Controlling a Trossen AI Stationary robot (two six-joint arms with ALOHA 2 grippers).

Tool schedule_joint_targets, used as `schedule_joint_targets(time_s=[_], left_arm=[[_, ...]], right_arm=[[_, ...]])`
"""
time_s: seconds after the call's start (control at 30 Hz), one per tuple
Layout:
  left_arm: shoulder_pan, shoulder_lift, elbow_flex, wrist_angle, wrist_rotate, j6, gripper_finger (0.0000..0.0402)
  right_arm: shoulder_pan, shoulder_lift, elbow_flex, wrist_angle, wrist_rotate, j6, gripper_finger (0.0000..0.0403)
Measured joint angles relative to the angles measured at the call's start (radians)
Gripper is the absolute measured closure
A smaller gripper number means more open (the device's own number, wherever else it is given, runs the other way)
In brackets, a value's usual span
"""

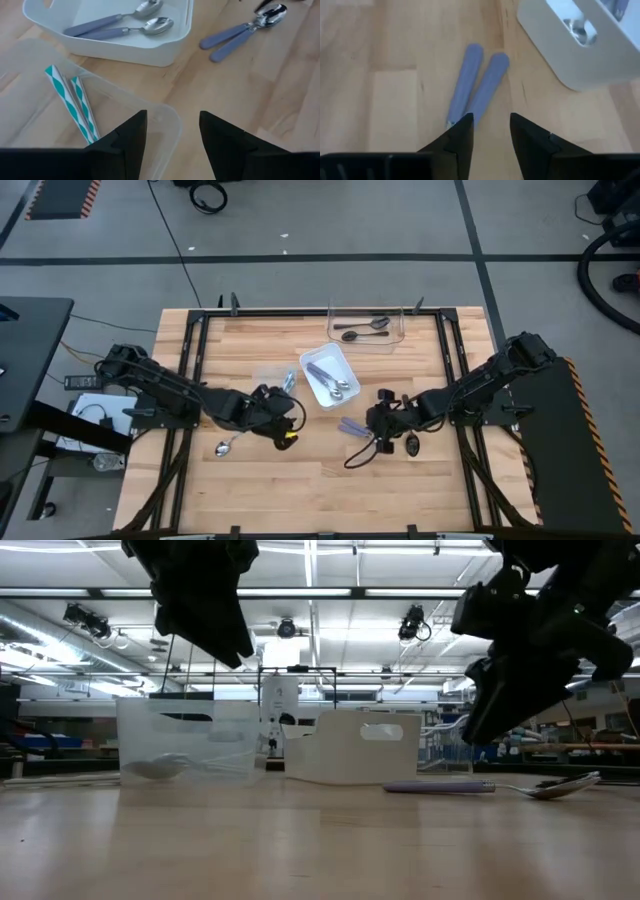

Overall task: Sort silverware by color (type)
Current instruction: Put the black spoon into the top transparent bin

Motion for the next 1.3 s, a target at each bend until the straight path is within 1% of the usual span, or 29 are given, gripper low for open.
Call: schedule_joint_targets(time_s=[0.2,0.33,0.53,0.73,0.83,0.97,1.03,1.13,1.2,1.3], left_arm=[[-0.01,0.0,0.0,0.026,0.023,-0.001,0.0214],[-0.036,0.0,0.0,0.085,0.023,-0.001,0.0214],[-0.071,0.0,0.0,0.122,0.023,-0.001,0.0214],[-0.072,0.0,0.0,0.12,0.023,0.008,0.0214],[-0.072,0.0,0.0,0.115,0.023,0.028,0.0214],[-0.067,0.0,0.0,0.116,0.023,0.093,0.0214],[-0.059,0.0,0.0,0.116,0.023,0.116,0.0214],[-0.045,0.0,0.0,0.115,0.022,0.144,0.0214],[-0.038,0.0,0.0,0.116,0.022,0.159,0.0214],[-0.031,0.0,0.0,0.116,0.023,0.184,0.0214]], right_arm=[[0.015,0.0,0.0,0.017,0.022,0.019,0.0224],[0.014,0.0,-0.015,0.011,0.026,0.051,0.021],[0.008,-0.006,-0.024,-0.153,-0.01,0.169,0.0208],[-0.019,-0.07,-0.024,-0.271,-0.047,0.274,0.0209],[-0.035,-0.116,-0.024,-0.381,-0.05,0.373,0.0209],[-0.041,-0.157,-0.024,-0.531,-0.069,0.535,0.0211],[-0.041,-0.157,-0.024,-0.601,-0.083,0.595,0.0211],[-0.033,-0.129,-0.024,-0.676,-0.134,0.648,0.0211],[-0.02,-0.11,-0.024,-0.694,-0.163,0.663,0.0211],[0.006,-0.097,-0.024,-0.692,-0.154,0.684,0.0211]])
